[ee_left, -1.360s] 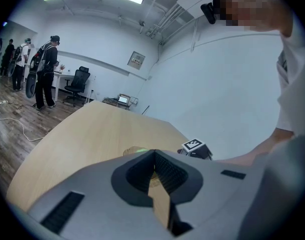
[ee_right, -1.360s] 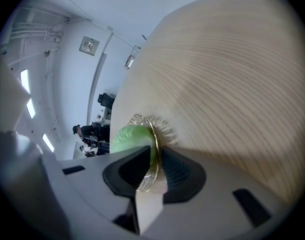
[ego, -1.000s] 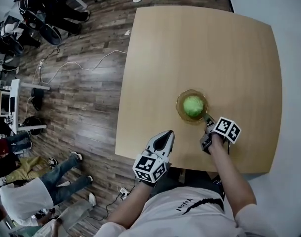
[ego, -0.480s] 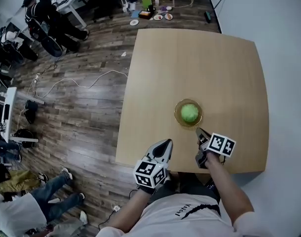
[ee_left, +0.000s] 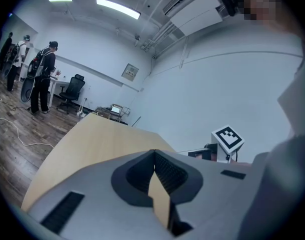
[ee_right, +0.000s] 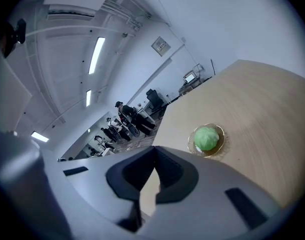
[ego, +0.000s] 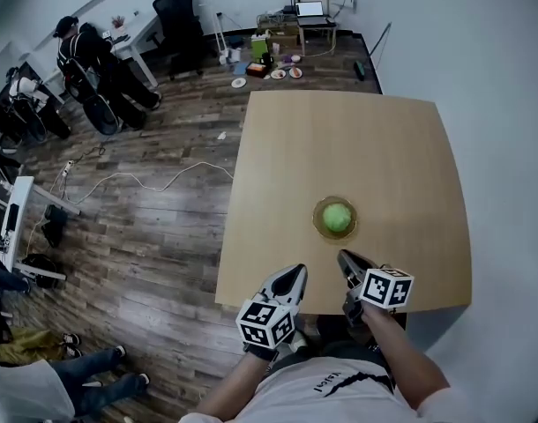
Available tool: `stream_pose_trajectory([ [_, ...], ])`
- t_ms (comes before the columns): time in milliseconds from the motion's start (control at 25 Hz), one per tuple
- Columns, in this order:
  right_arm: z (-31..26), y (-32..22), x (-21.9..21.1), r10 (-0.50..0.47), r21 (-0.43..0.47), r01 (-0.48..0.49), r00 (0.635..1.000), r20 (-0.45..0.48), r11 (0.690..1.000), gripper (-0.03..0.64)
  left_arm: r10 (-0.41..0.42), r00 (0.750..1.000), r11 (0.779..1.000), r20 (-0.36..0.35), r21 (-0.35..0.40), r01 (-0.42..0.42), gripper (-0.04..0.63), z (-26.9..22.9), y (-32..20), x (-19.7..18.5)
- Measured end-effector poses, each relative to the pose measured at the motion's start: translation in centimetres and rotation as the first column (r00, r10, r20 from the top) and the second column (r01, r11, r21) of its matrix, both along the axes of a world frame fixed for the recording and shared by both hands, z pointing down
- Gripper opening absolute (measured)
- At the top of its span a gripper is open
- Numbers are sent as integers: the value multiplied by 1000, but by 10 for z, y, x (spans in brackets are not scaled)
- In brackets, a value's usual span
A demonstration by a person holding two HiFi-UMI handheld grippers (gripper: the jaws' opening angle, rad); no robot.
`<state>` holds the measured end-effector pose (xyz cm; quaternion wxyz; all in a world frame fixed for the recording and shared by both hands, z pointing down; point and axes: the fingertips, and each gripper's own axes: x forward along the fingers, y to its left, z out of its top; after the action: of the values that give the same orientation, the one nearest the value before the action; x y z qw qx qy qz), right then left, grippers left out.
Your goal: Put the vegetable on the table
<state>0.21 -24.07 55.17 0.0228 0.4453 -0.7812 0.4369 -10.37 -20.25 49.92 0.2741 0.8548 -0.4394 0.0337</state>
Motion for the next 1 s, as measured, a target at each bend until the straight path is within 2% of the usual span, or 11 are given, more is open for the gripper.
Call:
stream_pose_trajectory([
  [280,-45,30,-19,-34,124,38,999,-41,992,15,4,1000,997,-4,75,-4,14,-29,19,-6],
  [600,-91,53,-27,-46,273,78,992,-120,959,14,14,1000,989,-1,149,-13,14,-63,32,-3],
  [1000,-108,63,-29,-48,353,114,980,-191,928,14,16,1000,983,-2,180,-16,14,-74,36,-2],
])
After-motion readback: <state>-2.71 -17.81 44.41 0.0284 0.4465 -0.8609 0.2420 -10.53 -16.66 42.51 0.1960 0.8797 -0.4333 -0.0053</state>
